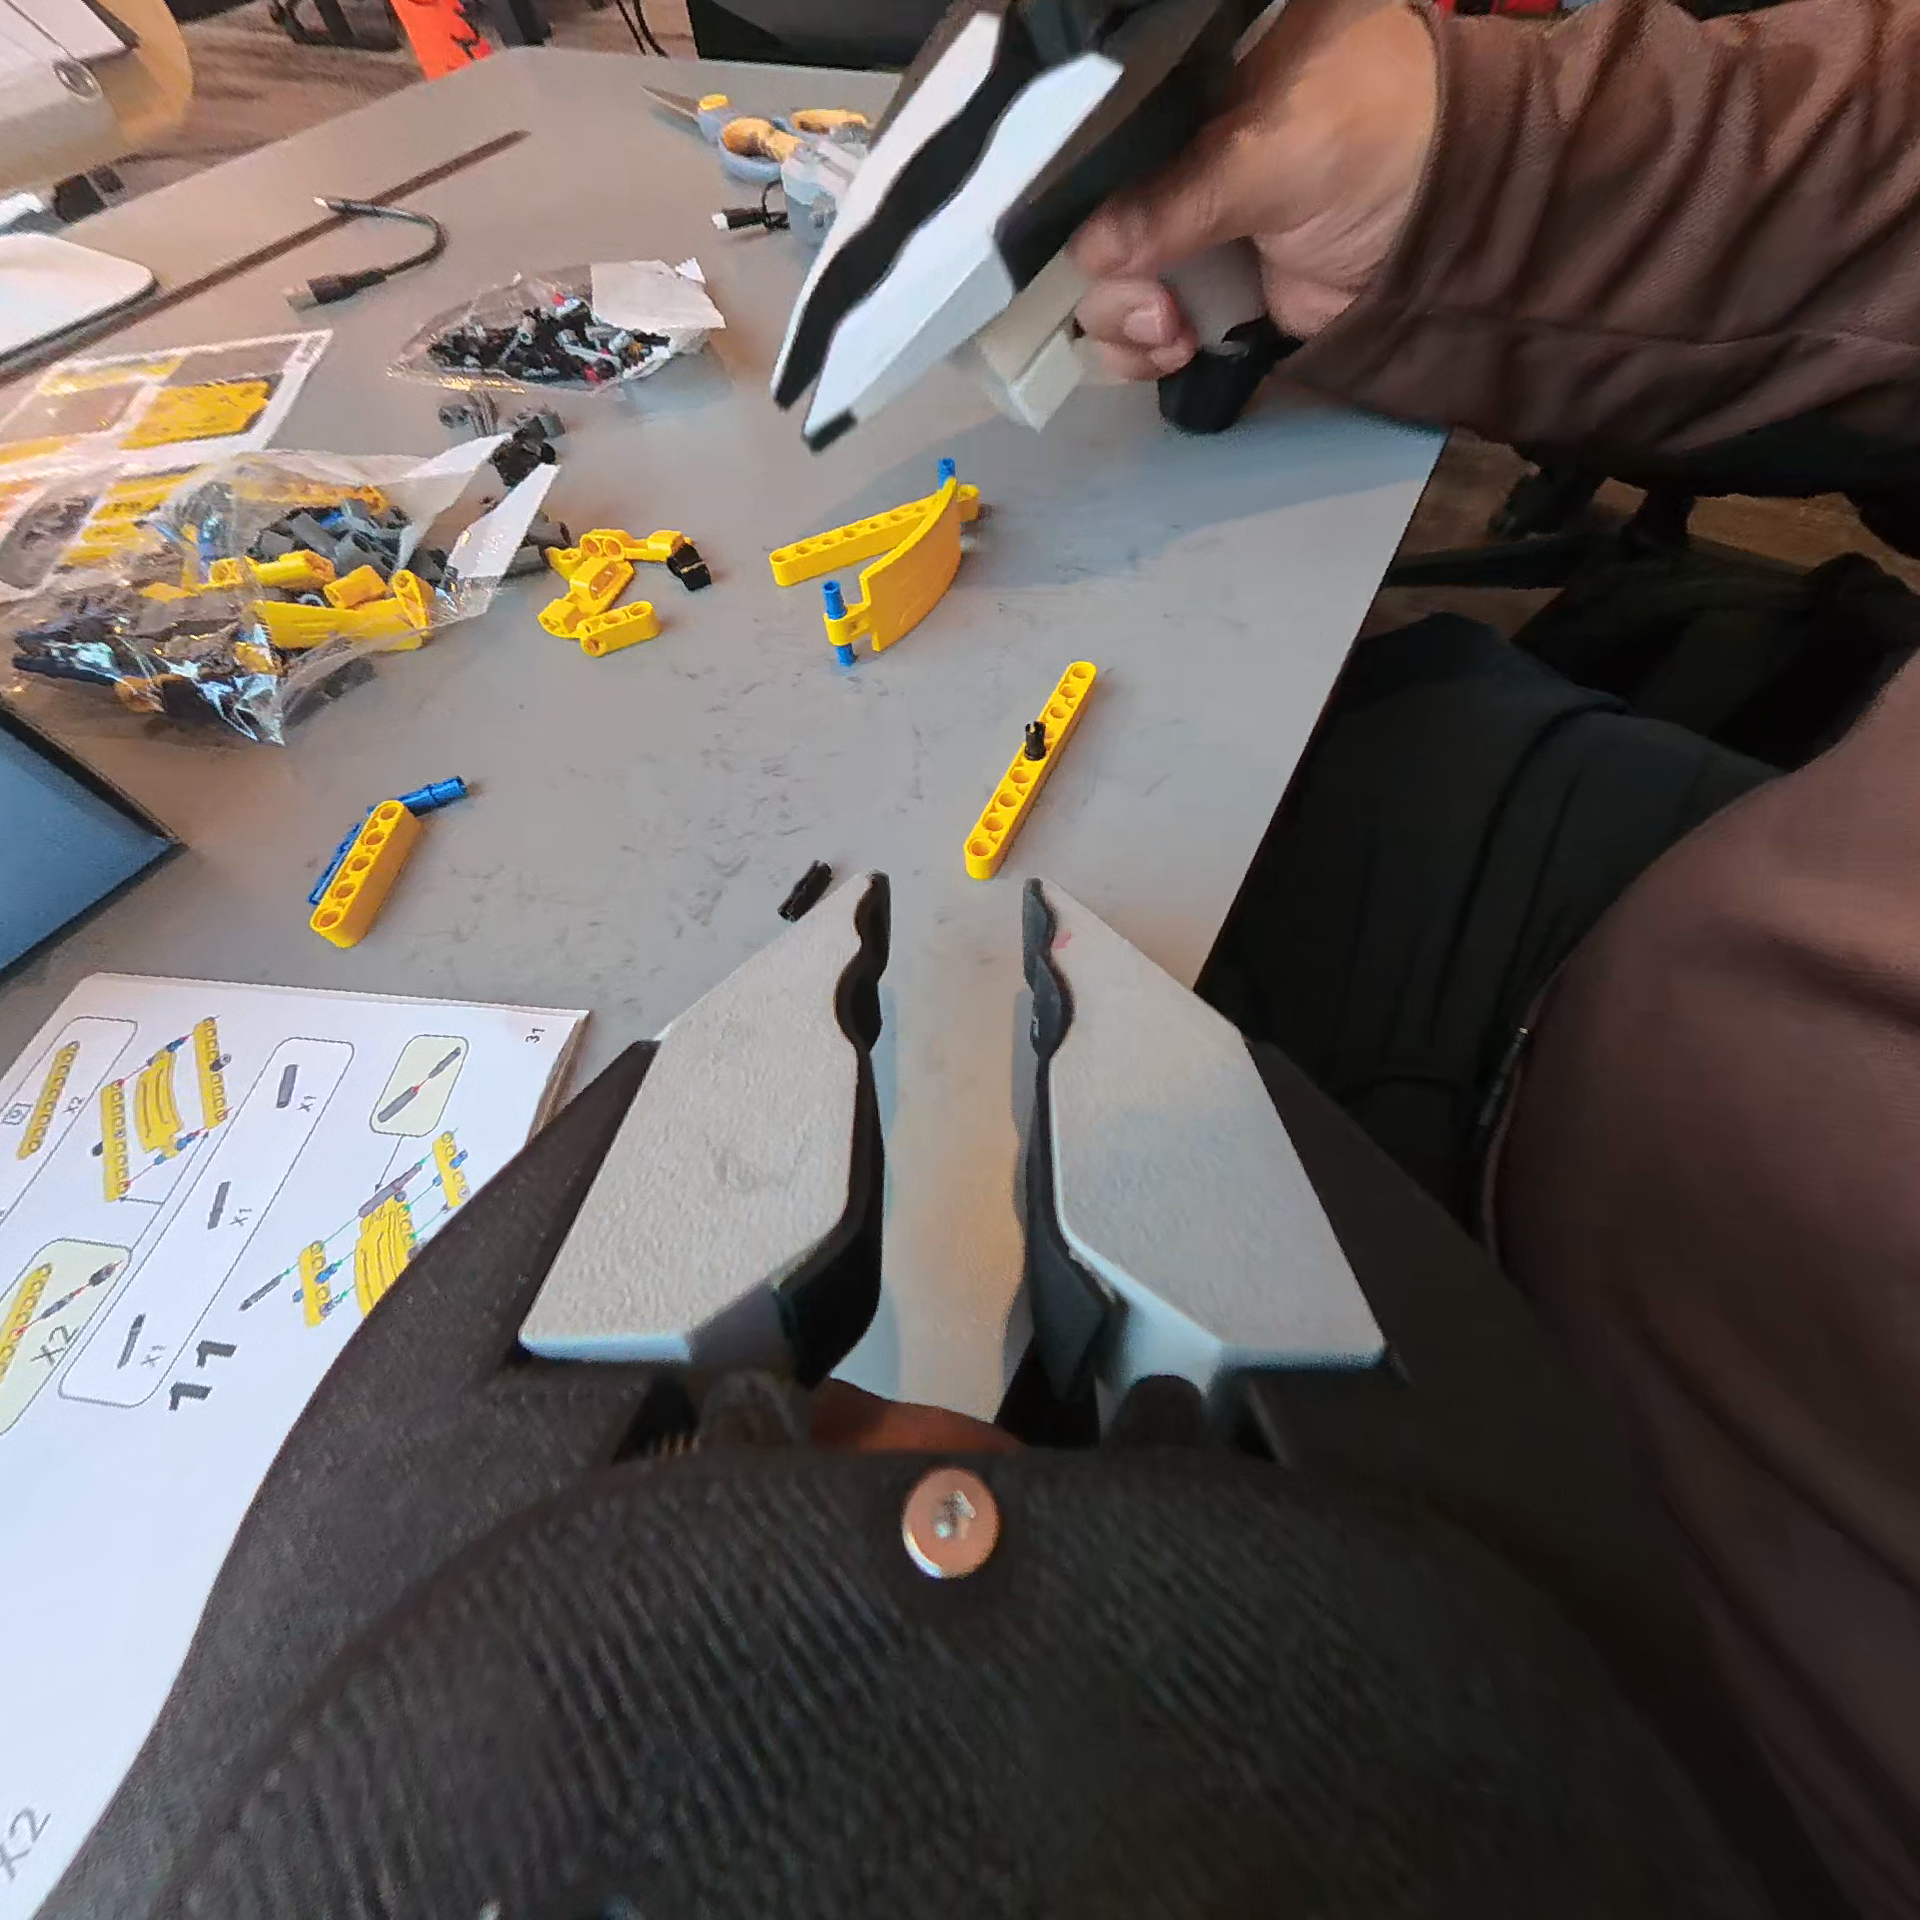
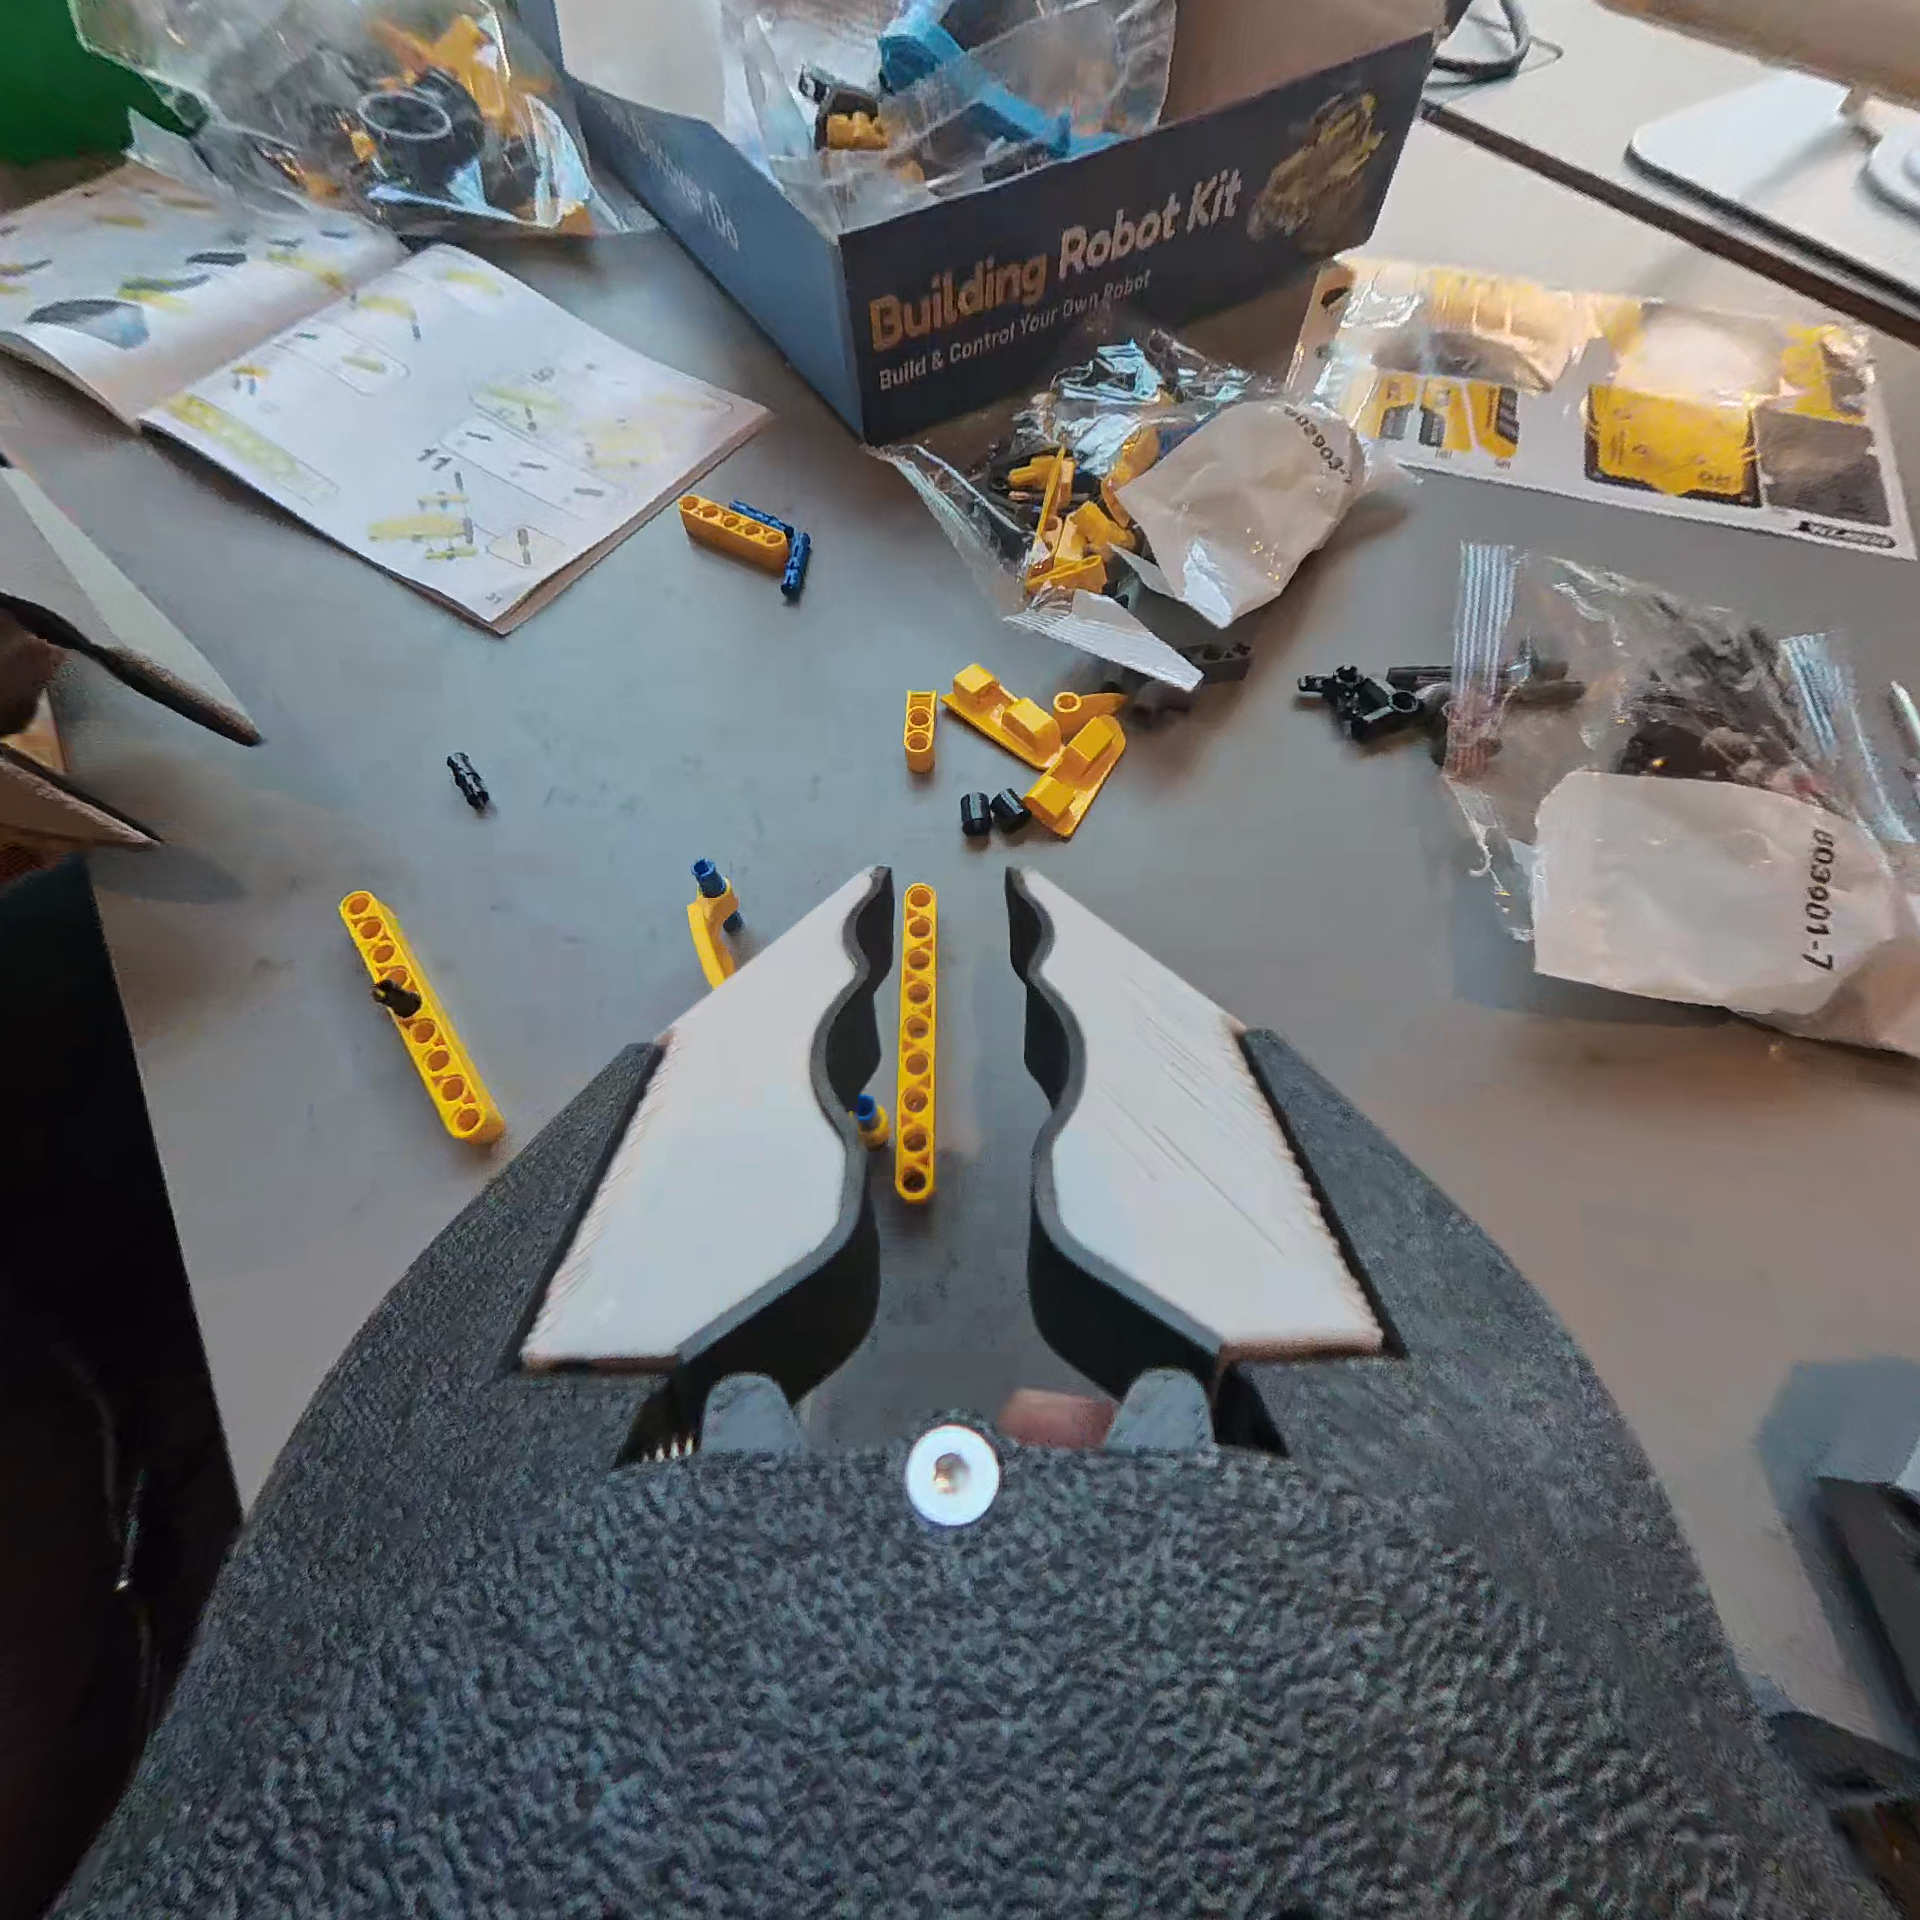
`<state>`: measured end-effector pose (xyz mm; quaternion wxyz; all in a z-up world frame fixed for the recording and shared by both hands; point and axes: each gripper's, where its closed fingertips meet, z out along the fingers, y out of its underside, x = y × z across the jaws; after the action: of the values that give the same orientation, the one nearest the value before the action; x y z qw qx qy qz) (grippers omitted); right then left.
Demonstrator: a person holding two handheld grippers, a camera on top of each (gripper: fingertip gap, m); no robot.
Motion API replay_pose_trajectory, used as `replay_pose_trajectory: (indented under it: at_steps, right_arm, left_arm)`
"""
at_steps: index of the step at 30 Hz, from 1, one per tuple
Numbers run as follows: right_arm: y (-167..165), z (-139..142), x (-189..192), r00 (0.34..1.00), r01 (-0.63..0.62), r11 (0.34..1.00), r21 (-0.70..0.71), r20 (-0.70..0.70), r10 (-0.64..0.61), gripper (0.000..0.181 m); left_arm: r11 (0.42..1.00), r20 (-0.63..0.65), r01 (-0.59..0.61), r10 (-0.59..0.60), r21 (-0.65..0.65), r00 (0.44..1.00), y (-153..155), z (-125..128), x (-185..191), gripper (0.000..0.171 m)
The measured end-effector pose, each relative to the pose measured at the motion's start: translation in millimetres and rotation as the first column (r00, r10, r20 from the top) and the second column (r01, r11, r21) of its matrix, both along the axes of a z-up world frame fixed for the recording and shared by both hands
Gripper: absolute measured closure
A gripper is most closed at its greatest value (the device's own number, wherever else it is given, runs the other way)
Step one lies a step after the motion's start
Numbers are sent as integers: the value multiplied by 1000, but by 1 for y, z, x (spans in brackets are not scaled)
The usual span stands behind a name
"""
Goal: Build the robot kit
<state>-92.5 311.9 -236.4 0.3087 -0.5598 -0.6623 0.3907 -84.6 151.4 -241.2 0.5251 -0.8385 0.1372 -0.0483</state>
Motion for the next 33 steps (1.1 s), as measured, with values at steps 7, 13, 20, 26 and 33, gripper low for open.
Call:
replay_pose_trajectory:
  at_steps: [7, 13, 20, 26, 33]
  right_arm:
    - [-2, -14, -27, 984, -87, 995, 39, 160, 80, 164]
    - [-2, -27, -38, 957, -138, 980, 140, 274, 96, 169]
    - [-9, -38, -41, 947, -147, 982, 117, 303, 105, 174]
    - [-26, -7, -32, 968, -174, 983, 52, 193, 161, 175]
    - [-91, 35, 14, 941, -317, 939, -132, 83, 329, 175]
  left_arm:
    - [996, -29, -22, 24, 85, 999, -2, 8, -2, 155]
    - [991, -24, -31, 35, 131, 999, -3, 14, -3, 157]
    - [990, -13, -31, 33, 136, 999, -4, 15, -3, 158]
    - [991, 17, -66, 65, 118, 998, -2, 15, -8, 155]
    - [985, -17, -103, 107, 139, 994, 3, 21, -8, 152]
